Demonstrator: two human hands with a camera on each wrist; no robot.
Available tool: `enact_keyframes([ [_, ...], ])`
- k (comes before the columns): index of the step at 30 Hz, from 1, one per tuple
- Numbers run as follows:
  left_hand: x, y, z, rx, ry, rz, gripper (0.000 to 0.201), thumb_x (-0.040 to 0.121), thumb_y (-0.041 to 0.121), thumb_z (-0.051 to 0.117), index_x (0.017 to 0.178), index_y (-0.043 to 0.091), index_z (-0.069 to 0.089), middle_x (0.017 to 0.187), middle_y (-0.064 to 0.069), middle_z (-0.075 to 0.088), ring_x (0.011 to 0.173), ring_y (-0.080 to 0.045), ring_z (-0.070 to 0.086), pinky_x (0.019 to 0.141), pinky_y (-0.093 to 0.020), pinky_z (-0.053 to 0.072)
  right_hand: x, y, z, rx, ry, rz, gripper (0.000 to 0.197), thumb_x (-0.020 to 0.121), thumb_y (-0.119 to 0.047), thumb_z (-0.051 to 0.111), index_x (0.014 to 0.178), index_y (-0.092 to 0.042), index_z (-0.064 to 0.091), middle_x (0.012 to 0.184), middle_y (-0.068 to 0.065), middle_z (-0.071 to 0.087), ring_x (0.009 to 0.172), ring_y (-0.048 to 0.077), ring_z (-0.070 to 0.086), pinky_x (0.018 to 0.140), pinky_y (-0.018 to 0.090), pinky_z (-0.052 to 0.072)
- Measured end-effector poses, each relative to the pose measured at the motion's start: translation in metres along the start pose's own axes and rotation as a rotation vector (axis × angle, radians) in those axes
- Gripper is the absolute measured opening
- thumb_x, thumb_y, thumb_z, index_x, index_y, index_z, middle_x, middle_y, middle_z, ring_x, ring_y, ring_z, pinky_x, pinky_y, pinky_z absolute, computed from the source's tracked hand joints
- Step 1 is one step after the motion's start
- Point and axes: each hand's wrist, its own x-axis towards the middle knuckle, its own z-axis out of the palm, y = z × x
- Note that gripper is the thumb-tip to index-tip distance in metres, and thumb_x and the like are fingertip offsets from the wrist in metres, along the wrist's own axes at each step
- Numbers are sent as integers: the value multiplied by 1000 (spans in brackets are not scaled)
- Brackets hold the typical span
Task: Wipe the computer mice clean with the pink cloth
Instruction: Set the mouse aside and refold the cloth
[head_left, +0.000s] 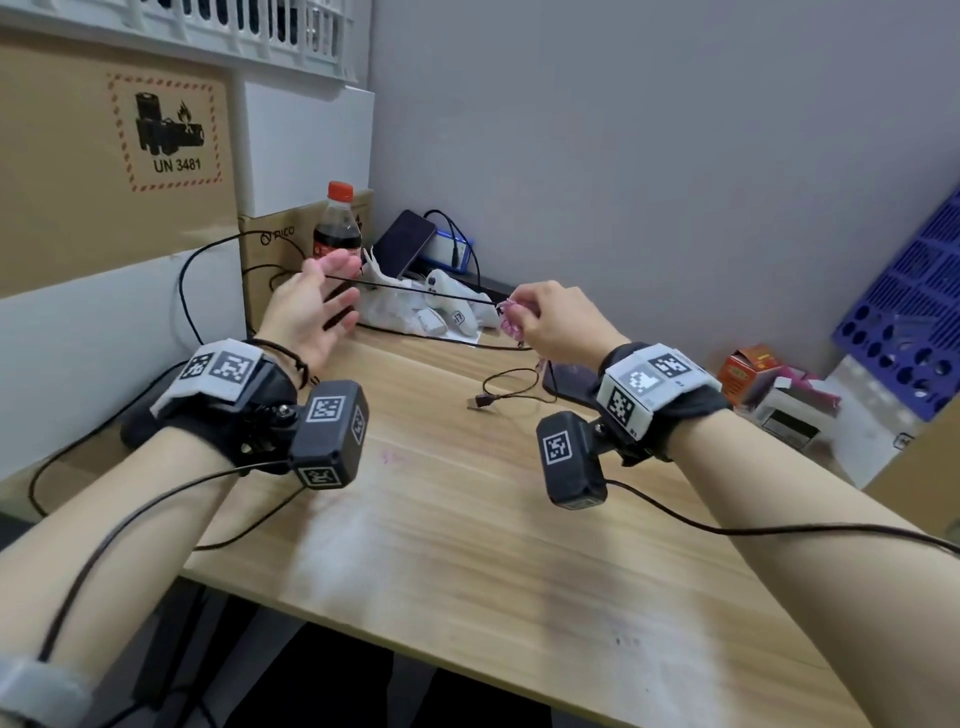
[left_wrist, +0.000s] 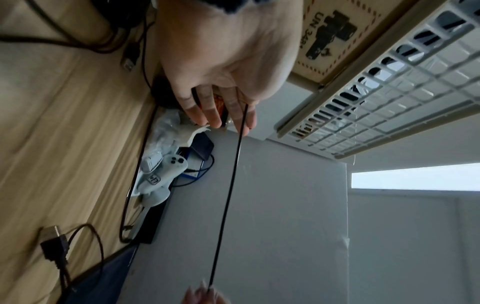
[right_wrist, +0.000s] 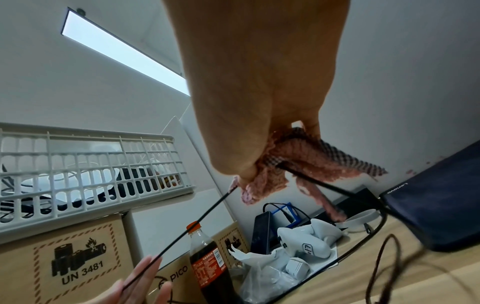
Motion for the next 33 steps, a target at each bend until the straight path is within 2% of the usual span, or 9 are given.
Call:
enact_keyframes([
  [4, 7, 6, -21, -61, 108, -8, 38, 107, 37, 24, 116, 29, 59, 115, 16, 64, 105, -11, 55, 84, -28, 43, 1, 3, -6, -10, 17, 5, 24, 100, -29, 43, 100, -24, 66, 97, 9, 70, 81, 30, 68, 78, 41, 57],
  [7, 12, 10, -37, -86, 198, 0, 36, 107, 37, 27, 119, 28, 59, 119, 15, 64, 97, -9, 58, 85, -26, 45, 2, 9, -10, -33, 53, 4, 23, 99, -29, 45, 102, -22, 67, 100, 9, 70, 93, 30, 63, 84, 39, 53],
  [12, 17, 11, -51, -165, 299, 38, 40, 106, 41, 22, 118, 30, 58, 111, 17, 66, 82, -7, 60, 80, -25, 47, 6, 9, -10, 24, 93, 4, 23, 99, -30, 45, 94, -22, 67, 97, 7, 71, 92, 28, 63, 82, 35, 51],
  [16, 3, 10, -38, -306, 138, 51, 44, 104, 47, 27, 131, 23, 53, 127, 9, 62, 102, -12, 59, 89, -27, 48, 12, -1, -3, 76, 91, -36, 21, 100, -29, 44, 87, -29, 61, 100, 5, 71, 96, 28, 63, 86, 38, 52],
  [20, -21, 0, 2, -106, -157, 7, 41, 101, 43, 42, 131, 17, 52, 133, 5, 57, 119, -16, 54, 95, -30, 47, 18, -17, 5, 117, 67, -93, 25, 101, -28, 44, 93, -20, 66, 96, 4, 71, 81, 21, 62, 73, 30, 49],
  [25, -34, -8, 53, 79, -433, -3, 40, 91, 45, 53, 124, 23, 61, 117, 7, 64, 108, -11, 60, 97, -30, 51, 19, -39, 12, 85, -18, -232, 29, 100, -21, 44, 77, -24, 61, 80, -1, 68, 74, 19, 62, 66, 27, 46],
  [27, -34, -14, 65, 112, -435, 16, 35, 103, 35, 41, 132, 23, 58, 107, 5, 64, 100, -10, 59, 96, -31, 52, 20, -41, 14, 82, -12, -253, 32, 99, -21, 44, 70, -28, 53, 81, 2, 67, 72, 19, 60, 66, 28, 43],
  [30, -32, -18, 69, 143, -356, 63, 40, 107, 29, 32, 138, 15, 52, 112, 2, 65, 97, -8, 60, 82, -23, 55, 19, -38, 17, 70, -26, -247, 27, 99, -23, 45, 76, -22, 59, 79, 2, 67, 68, 18, 59, 65, 29, 45],
  [33, -28, -15, 63, 203, -347, 100, 40, 108, 30, 27, 137, 14, 51, 128, 2, 63, 112, -9, 61, 91, -27, 54, 17, -28, 15, 50, -31, -219, 24, 100, -24, 42, 87, -19, 63, 76, -1, 64, 58, 11, 58, 49, 22, 43],
])
